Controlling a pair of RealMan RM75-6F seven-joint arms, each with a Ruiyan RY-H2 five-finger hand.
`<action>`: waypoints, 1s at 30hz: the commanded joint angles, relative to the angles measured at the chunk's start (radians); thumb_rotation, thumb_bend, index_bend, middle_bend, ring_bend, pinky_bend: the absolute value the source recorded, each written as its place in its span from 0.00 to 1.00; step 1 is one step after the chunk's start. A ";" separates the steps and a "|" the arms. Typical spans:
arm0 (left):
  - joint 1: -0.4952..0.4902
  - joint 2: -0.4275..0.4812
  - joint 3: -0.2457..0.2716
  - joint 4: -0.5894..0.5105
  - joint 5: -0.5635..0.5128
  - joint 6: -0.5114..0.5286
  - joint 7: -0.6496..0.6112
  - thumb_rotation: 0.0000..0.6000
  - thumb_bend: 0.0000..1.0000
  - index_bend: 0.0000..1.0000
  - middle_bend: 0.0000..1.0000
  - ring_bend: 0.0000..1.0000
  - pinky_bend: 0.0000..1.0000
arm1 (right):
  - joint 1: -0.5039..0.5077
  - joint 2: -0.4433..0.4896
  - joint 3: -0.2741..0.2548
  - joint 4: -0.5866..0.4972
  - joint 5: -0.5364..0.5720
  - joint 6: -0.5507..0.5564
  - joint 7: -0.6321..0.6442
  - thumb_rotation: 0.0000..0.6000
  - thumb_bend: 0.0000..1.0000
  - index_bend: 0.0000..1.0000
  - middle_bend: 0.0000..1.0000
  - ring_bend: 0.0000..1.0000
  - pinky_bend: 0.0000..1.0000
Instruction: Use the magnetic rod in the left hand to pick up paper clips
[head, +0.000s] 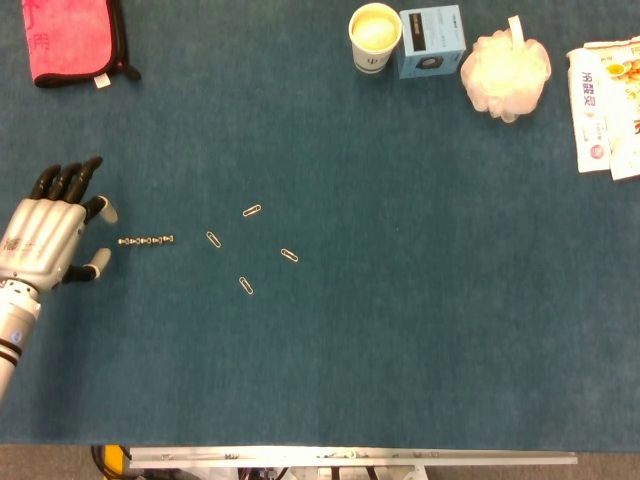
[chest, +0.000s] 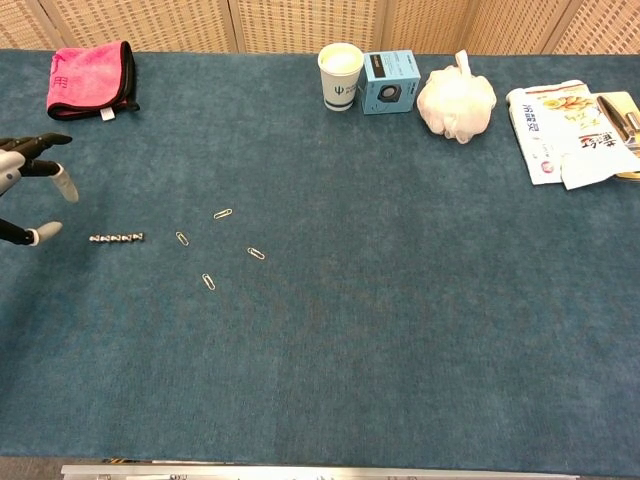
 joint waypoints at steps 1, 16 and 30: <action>0.001 -0.007 0.005 0.010 -0.001 0.000 -0.006 1.00 0.33 0.34 0.00 0.00 0.02 | -0.007 0.002 -0.001 -0.004 -0.010 0.017 0.002 1.00 0.00 0.18 0.16 0.24 0.54; -0.006 -0.029 0.013 0.030 -0.019 0.003 -0.002 1.00 0.33 0.30 0.00 0.00 0.02 | -0.021 0.009 0.003 -0.005 -0.017 0.041 0.016 1.00 0.00 0.18 0.16 0.24 0.53; -0.008 -0.037 0.020 0.039 -0.026 0.005 -0.008 1.00 0.33 0.30 0.00 0.00 0.02 | -0.027 0.012 0.003 -0.006 -0.020 0.047 0.016 1.00 0.00 0.18 0.16 0.24 0.53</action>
